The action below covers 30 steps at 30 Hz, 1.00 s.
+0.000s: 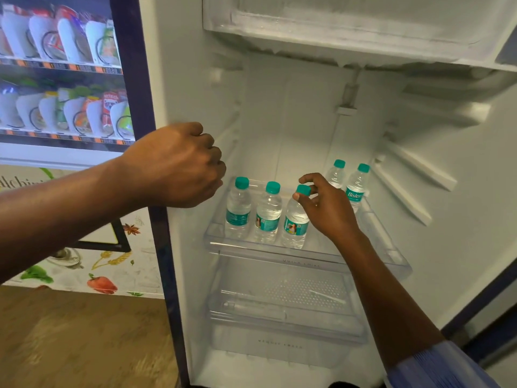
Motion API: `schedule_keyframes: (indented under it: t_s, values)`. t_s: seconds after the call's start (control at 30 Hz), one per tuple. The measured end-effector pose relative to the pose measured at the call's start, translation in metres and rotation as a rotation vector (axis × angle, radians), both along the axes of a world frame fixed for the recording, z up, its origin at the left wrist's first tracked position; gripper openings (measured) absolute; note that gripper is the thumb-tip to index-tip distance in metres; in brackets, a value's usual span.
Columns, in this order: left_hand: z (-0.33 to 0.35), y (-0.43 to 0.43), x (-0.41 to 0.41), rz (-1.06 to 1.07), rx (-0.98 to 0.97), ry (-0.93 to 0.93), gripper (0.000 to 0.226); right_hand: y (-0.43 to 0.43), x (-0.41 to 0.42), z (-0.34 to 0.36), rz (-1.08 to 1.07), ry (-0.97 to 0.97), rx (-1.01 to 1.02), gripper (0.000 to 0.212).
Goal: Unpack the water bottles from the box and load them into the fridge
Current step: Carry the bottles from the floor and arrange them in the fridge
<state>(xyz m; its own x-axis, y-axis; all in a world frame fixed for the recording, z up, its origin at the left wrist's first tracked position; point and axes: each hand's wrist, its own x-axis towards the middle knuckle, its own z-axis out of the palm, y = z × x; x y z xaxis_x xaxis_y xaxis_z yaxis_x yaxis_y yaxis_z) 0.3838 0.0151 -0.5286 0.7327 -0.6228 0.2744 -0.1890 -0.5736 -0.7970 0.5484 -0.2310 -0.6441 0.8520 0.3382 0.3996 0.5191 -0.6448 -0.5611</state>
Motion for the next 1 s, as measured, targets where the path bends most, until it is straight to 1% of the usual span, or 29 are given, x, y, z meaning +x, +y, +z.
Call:
schedule_keyframes:
  t_s: [0.1,0.17,0.23,0.27,0.3,0.33,0.4,0.47,0.53,0.6,0.67,0.73,0.8,0.9,1.0]
  values:
    - [-0.001,0.001,0.001,0.003,-0.009,0.001,0.041,-0.002,0.001,0.005,0.014,0.066,-0.032,0.037]
    - [-0.001,0.002,0.001,-0.001,-0.013,-0.003,0.041,-0.005,0.006,0.010,0.070,0.178,-0.005,0.039]
    - [0.000,0.002,0.001,0.000,-0.016,0.001,0.040,-0.007,0.021,0.015,0.106,0.265,0.138,0.044]
    - [-0.001,0.002,0.001,0.000,-0.016,0.002,0.040,-0.009,0.033,0.018,0.076,0.251,0.215,0.048]
    - [-0.001,0.002,0.001,-0.001,-0.013,0.003,0.040,-0.012,0.049,0.020,0.011,0.189,0.252,0.049]
    - [-0.001,0.002,0.001,-0.001,-0.013,0.004,0.039,-0.015,0.066,0.023,-0.075,0.101,0.233,0.047]
    - [0.000,0.002,0.000,-0.006,-0.019,0.008,0.038,-0.025,0.103,0.026,-0.241,-0.020,0.085,0.046]
    - [0.001,0.001,0.001,-0.011,-0.031,0.006,0.038,-0.036,0.136,0.027,-0.335,-0.002,-0.092,0.056]
    - [0.000,0.002,0.001,-0.013,-0.039,0.008,0.038,-0.043,0.158,0.025,-0.317,0.035,-0.238,0.067]
    - [-0.002,0.003,0.001,-0.009,-0.041,0.007,0.040,-0.045,0.174,0.023,-0.248,0.067,-0.334,0.071]
    - [-0.001,0.002,0.000,-0.012,-0.049,0.002,0.038,-0.042,0.182,0.021,-0.200,0.079,-0.402,0.070]
    - [0.000,0.001,-0.001,-0.012,-0.057,0.002,0.036,-0.038,0.187,0.018,-0.210,0.054,-0.483,0.064]
    - [0.001,-0.001,-0.001,-0.009,-0.058,-0.004,0.035,-0.035,0.187,0.013,-0.257,-0.060,-0.569,0.057]
    - [0.001,-0.001,-0.002,-0.004,-0.054,-0.008,0.035,-0.034,0.185,0.005,-0.300,-0.225,-0.583,0.053]
    - [0.001,-0.002,-0.002,-0.005,-0.046,-0.011,0.034,-0.036,0.180,0.003,-0.311,-0.261,-0.532,0.057]
